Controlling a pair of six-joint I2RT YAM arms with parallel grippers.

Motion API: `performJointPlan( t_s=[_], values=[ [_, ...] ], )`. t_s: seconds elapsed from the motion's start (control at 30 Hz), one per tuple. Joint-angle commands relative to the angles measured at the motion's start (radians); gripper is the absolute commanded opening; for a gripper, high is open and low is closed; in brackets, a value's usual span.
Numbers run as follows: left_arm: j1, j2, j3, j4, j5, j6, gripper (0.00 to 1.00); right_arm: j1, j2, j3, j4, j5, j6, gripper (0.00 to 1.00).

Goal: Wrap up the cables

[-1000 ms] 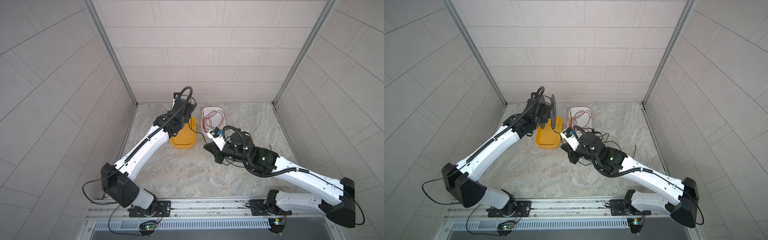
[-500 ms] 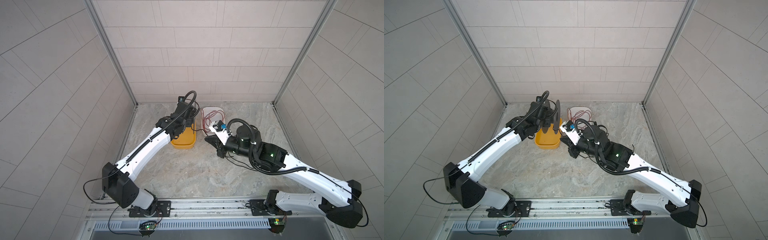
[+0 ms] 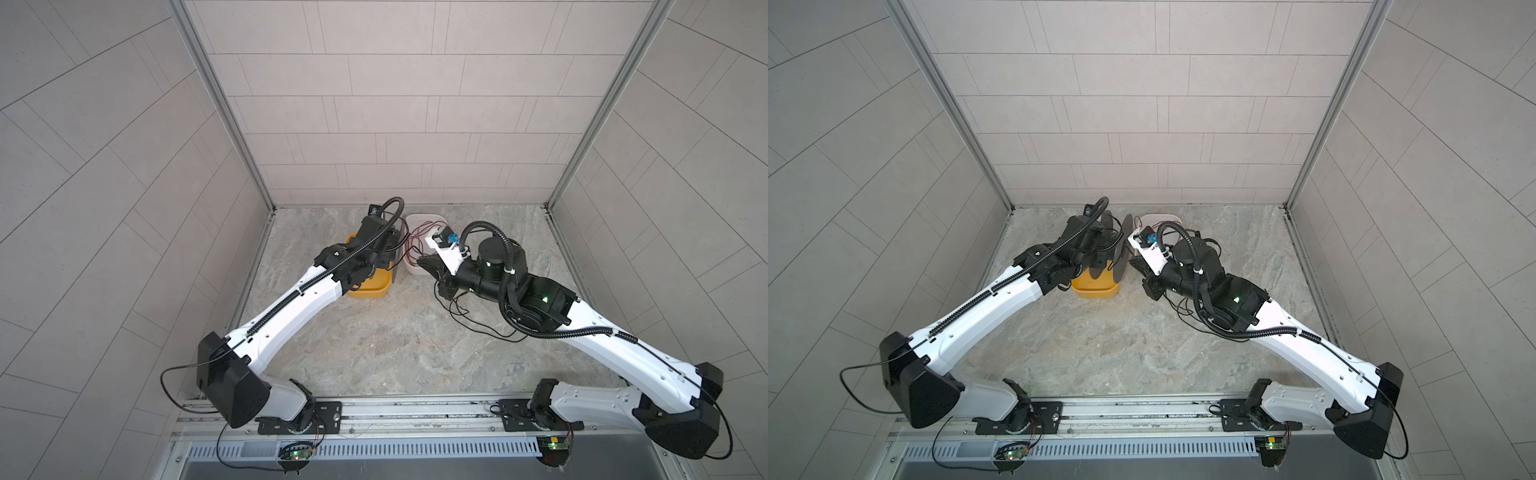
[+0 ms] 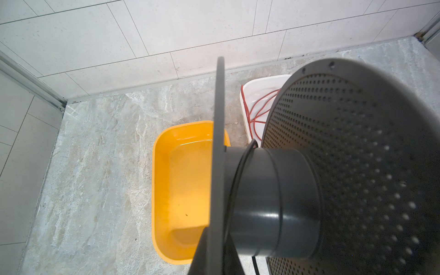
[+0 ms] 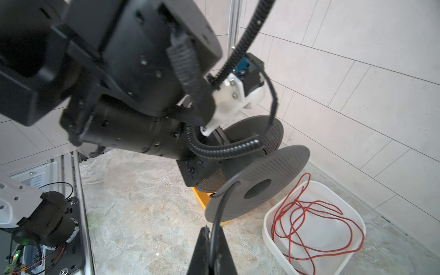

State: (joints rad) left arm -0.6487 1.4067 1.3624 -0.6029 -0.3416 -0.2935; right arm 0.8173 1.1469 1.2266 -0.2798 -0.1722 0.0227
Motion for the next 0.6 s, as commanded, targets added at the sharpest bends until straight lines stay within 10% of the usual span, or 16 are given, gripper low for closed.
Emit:
performJointPlan(
  t_s=[0.0, 0.57],
  values=[
    [-0.010, -0.060, -0.011, 0.022, -0.004, 0.014, 0.00, -0.033, -0.003, 0.028, 0.026, -0.043, -0.023, 0.00],
    [-0.073, -0.048, -0.013, -0.044, -0.016, 0.059, 0.00, -0.153, 0.074, 0.114, 0.073, -0.138, 0.007, 0.00]
  ],
)
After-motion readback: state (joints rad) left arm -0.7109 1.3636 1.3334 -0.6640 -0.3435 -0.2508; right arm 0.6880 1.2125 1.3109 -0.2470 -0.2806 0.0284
